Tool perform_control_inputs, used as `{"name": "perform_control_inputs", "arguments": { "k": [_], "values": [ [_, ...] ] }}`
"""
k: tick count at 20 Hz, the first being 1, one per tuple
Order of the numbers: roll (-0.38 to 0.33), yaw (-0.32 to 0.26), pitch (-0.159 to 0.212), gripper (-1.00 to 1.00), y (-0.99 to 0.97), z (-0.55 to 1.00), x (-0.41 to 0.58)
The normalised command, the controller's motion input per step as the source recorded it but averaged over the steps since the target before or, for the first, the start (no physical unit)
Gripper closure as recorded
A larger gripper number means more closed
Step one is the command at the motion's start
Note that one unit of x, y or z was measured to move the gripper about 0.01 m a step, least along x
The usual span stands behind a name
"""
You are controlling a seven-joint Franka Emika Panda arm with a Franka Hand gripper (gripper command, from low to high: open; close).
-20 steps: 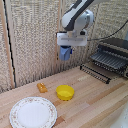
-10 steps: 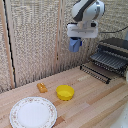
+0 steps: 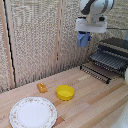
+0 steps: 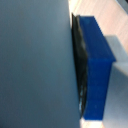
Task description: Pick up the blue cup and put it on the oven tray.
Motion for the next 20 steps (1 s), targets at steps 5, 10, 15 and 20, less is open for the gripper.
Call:
{"name": "perform_control_inputs", "arguments": {
  "k": [5, 10, 15, 20],
  "values": [
    [-0.003, -0.122, 0.143, 1.0, -0.85, 0.34, 0.0],
    [0.001, -0.005, 0.101, 1.0, -1.0, -0.01, -0.045],
    [-0.003, 0.034, 0.062, 1.0, -0.79, -0.21, -0.202],
    [-0.048, 0.088, 0.046, 1.0, -0.47, -0.25, -0.35]
  ]
}}
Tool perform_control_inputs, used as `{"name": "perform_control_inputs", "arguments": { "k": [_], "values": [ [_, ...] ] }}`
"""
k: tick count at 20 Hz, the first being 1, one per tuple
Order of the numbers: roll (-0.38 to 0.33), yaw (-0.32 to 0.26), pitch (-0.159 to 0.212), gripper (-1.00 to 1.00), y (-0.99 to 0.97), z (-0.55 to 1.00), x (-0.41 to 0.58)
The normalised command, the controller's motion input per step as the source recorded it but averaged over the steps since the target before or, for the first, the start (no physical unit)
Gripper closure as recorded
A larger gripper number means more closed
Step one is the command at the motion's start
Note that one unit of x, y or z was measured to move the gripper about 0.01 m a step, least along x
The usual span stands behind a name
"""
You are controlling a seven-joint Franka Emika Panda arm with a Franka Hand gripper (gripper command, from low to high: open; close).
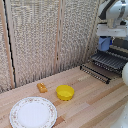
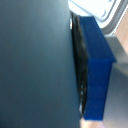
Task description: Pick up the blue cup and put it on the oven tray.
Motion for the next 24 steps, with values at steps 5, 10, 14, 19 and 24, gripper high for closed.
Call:
{"name": "perform_control_inputs", "arguments": {
  "k": [5, 10, 14, 19, 24],
  "values": [
    [-0.119, 0.023, 0.003, 1.0, -0.07, -0.35, -0.273],
    [-0.126, -0.171, 0.0, 1.0, -0.02, -0.33, -0.091],
    [-0.111, -0.121, 0.036, 1.0, 0.01, -0.25, -0.045],
    [-0.093, -0.062, 0.054, -1.0, 0.0, -0.15, -0.011],
    [-0.006, -0.045, -0.002, -1.0, -0.02, 0.12, 0.0]
  ]
}}
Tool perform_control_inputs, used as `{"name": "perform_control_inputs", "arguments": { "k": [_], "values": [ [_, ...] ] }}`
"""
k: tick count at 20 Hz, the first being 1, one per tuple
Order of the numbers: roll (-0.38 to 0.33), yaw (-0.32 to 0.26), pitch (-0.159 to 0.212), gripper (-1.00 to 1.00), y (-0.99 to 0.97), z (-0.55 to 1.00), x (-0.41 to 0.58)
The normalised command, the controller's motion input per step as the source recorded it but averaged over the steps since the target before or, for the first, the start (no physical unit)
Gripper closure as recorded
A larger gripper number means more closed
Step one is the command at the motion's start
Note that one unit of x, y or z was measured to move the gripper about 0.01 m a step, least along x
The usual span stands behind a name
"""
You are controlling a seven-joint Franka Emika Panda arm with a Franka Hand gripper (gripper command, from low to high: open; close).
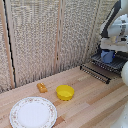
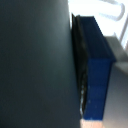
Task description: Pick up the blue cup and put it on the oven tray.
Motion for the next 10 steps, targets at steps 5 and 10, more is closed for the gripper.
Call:
{"name": "perform_control_inputs", "arguments": {
  "k": [5, 10],
  "values": [
    [-0.036, -0.05, -0.005, -1.0, -0.12, 0.63, 0.01],
    [-0.064, -0.045, 0.028, -1.0, -0.01, 0.77, 0.058]
  ]
}}
